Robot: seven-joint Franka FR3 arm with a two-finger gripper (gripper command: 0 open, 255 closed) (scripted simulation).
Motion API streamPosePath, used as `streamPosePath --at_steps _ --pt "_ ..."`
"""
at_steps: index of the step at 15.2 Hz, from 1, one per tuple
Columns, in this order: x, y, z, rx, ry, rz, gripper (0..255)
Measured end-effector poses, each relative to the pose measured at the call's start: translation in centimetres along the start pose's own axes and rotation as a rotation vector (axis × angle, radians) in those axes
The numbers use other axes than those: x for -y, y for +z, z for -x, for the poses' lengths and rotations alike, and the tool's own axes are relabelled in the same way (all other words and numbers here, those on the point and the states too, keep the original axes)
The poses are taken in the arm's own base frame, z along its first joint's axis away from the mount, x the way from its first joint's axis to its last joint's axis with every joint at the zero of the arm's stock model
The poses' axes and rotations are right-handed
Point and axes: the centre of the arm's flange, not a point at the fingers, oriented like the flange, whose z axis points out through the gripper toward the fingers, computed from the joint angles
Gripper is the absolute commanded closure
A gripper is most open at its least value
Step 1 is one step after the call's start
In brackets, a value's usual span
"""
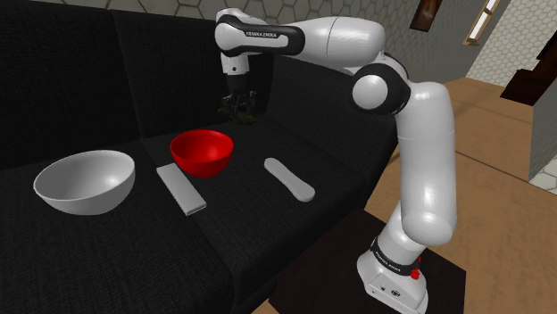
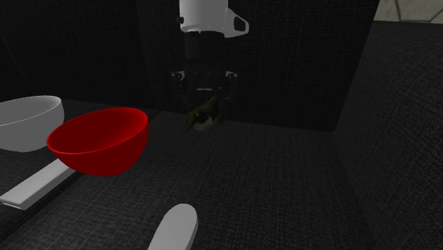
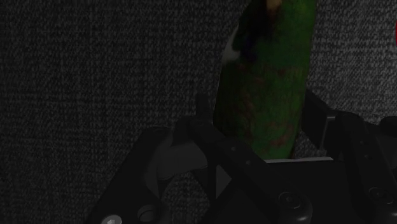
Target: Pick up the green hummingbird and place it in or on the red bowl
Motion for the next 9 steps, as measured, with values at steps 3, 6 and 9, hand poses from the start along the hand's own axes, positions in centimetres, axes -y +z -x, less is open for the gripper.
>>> streamPosePath --at_steps 3,6,9 --pt "0.0 -1.6 0.5 0.000 0.000 0.000 255" --pt "-0.2 -3.1 0.7 0.000 0.000 0.000 255" --pt "-0.2 -4.7 1.3 0.000 0.000 0.000 255"
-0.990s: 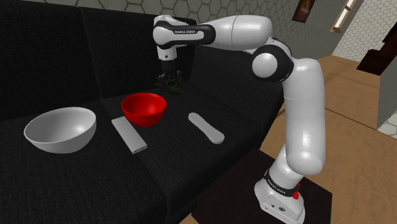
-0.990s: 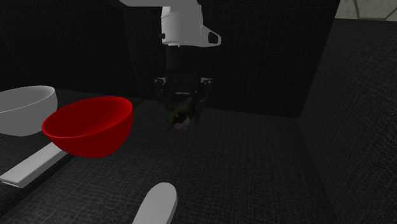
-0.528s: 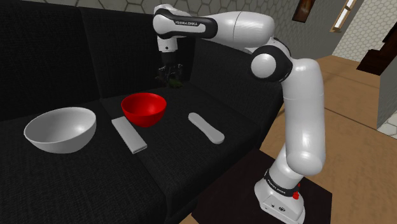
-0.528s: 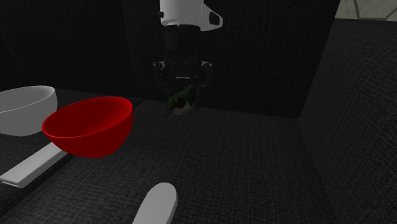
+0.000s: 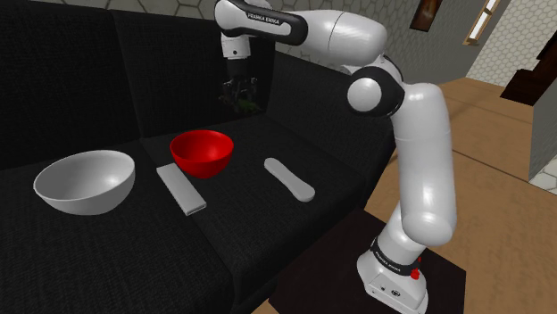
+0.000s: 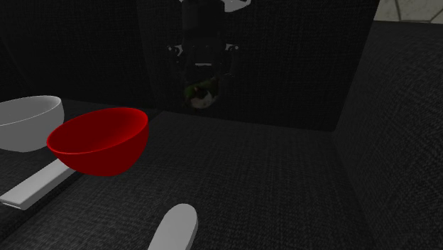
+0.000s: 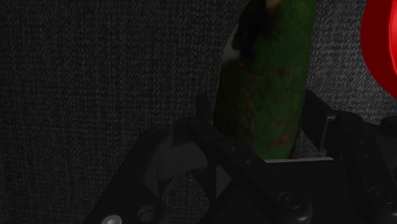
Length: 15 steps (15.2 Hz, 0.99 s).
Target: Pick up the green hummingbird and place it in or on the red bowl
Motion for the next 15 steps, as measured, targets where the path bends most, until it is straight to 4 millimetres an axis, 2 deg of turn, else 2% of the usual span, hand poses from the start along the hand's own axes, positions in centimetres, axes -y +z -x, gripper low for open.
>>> streamPosePath --at_steps 7,8,15 --pt "0.1 -3.3 0.7 0.000 0.000 0.000 255" --pt "0.6 -3.6 0.9 0.001 0.000 0.000 255" --pt "8.6 -3.2 3.8 0.001 -0.001 0.000 255"
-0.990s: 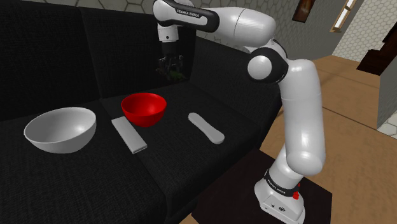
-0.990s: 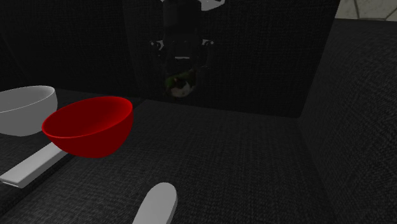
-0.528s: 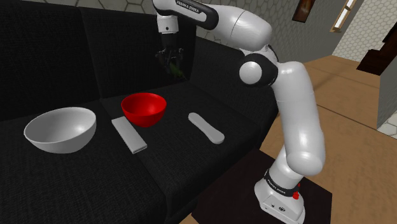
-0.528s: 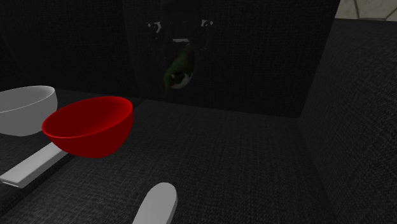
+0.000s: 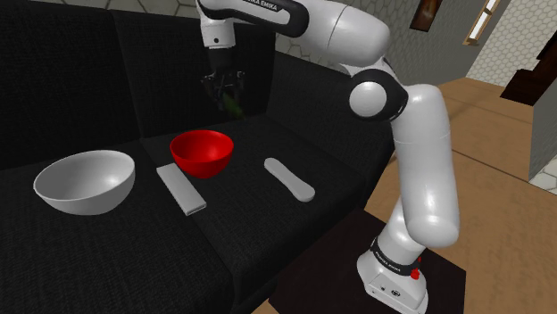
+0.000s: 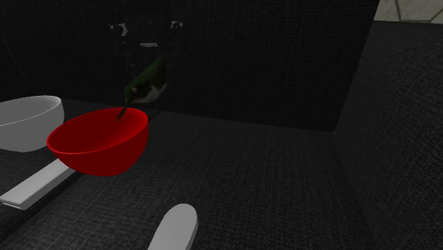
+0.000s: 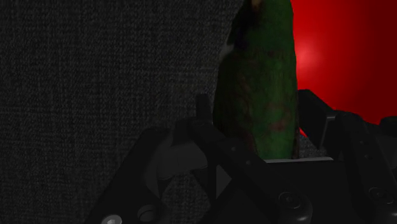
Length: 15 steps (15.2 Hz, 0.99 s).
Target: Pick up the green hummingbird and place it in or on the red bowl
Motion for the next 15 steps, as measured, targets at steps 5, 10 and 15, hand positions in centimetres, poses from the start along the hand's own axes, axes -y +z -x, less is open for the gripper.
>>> streamPosePath --at_steps 5,10,15 --pt "6.3 0.0 1.9 -0.001 0.000 0.000 255" --pt "11.1 0.9 3.6 0.000 0.000 0.000 255" --pt "11.4 3.3 3.0 0.000 0.001 0.000 255"
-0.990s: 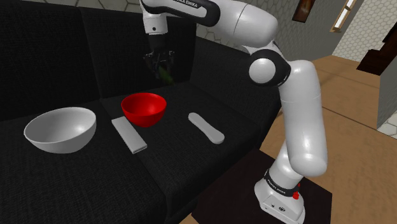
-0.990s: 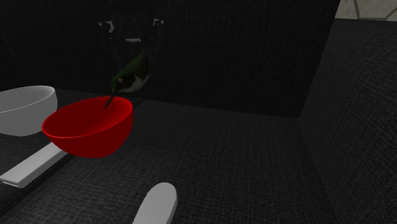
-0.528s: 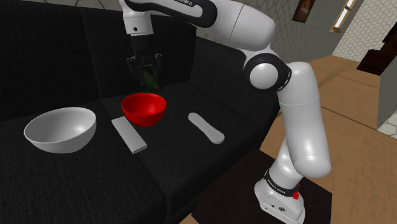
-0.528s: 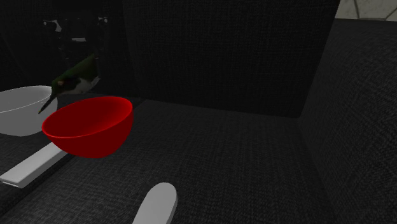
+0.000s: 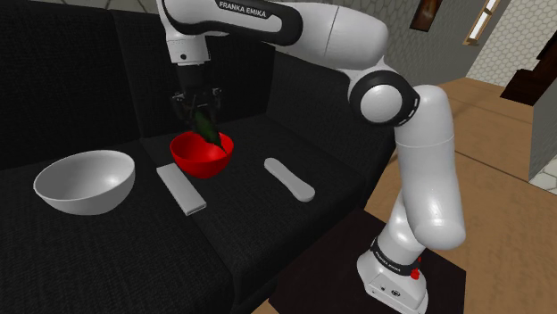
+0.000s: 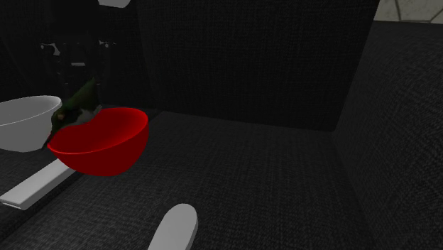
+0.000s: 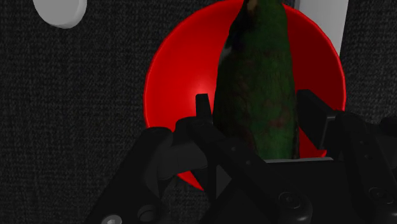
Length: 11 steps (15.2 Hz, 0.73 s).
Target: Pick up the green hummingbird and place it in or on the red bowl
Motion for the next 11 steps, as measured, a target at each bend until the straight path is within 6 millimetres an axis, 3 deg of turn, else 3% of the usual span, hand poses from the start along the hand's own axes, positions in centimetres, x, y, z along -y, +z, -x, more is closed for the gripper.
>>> streamPosePath --at_steps 6,11 --pt "0.1 3.2 -0.7 0.000 0.000 0.000 255" --pt "0.2 3.8 -0.9 -0.001 0.000 0.000 255"
